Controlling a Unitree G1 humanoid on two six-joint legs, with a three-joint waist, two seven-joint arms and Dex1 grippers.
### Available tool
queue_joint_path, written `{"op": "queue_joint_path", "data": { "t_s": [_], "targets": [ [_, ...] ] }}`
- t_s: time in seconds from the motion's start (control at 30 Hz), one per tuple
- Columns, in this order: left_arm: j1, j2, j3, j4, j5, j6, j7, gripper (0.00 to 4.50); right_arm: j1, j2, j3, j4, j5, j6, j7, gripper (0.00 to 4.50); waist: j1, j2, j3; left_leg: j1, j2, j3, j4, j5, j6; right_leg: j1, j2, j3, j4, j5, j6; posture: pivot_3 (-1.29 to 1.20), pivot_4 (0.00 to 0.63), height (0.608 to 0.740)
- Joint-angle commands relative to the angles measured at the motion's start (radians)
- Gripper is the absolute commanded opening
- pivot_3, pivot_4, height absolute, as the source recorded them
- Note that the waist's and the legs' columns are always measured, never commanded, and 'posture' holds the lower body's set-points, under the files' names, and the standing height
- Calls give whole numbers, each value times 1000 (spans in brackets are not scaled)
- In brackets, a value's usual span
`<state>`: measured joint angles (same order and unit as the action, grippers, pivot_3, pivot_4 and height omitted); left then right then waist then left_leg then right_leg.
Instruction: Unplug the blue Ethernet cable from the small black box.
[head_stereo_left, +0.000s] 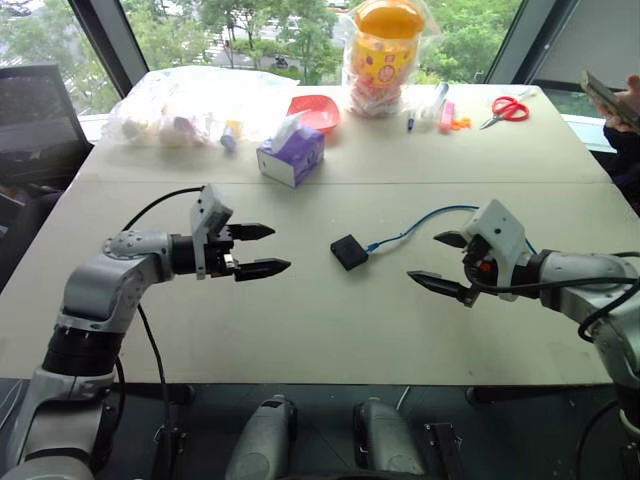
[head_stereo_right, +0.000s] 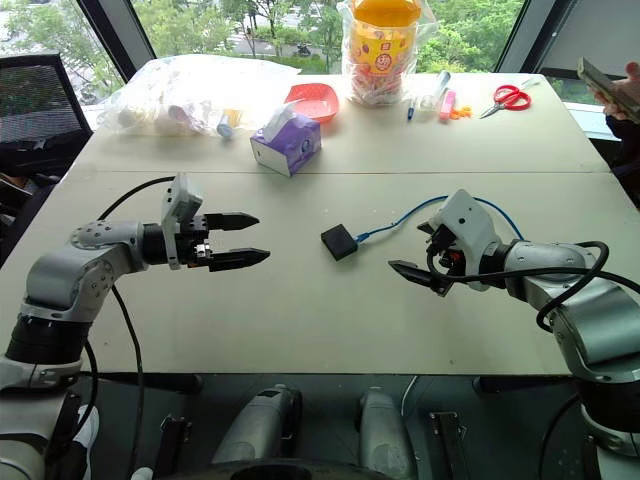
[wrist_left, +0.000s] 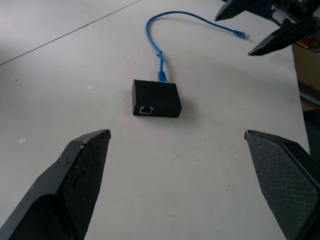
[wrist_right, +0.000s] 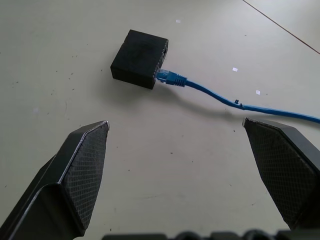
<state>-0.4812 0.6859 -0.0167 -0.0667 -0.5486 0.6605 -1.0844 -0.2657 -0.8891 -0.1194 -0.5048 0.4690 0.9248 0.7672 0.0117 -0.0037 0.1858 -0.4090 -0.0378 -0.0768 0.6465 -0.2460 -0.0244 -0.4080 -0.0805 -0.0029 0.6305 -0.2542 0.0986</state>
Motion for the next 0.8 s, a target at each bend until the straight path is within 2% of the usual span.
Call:
{"op": "queue_joint_path", "data": {
  "t_s": [0.03, 0.53, 0.73, 0.8],
  "targets": [
    [-12, 9, 10, -4, 9, -28, -10, 4481, -22, -19, -4, -10, -3, -23, 5, 4500, 0, 0, 0, 0, 0, 0, 0, 0, 0, 0, 0, 0, 0, 0, 0, 0, 150, 740],
    [-20, -5, 21, -2, 4, -24, 1, 4481, -73, -53, 32, 48, -27, -66, 40, 4500, -1, 0, 0, 0, 0, 0, 0, 0, 0, 0, 0, 0, 0, 0, 1, 0, 150, 740],
    [-33, -11, 24, -2, -2, -14, 5, 4481, -214, -93, 157, 178, -103, -151, 131, 4500, -5, 0, 0, 0, 0, 1, 0, 0, 0, 0, 0, 0, 0, 1, 1, 0, 150, 740],
    [-36, -13, 21, -2, 1, -16, 4, 4481, -310, -98, 270, 275, -178, -221, 212, 4500, -10, 0, 0, 0, 0, 1, 0, 0, 0, 0, 0, 0, 0, 1, 2, 0, 150, 740]
  ]
}}
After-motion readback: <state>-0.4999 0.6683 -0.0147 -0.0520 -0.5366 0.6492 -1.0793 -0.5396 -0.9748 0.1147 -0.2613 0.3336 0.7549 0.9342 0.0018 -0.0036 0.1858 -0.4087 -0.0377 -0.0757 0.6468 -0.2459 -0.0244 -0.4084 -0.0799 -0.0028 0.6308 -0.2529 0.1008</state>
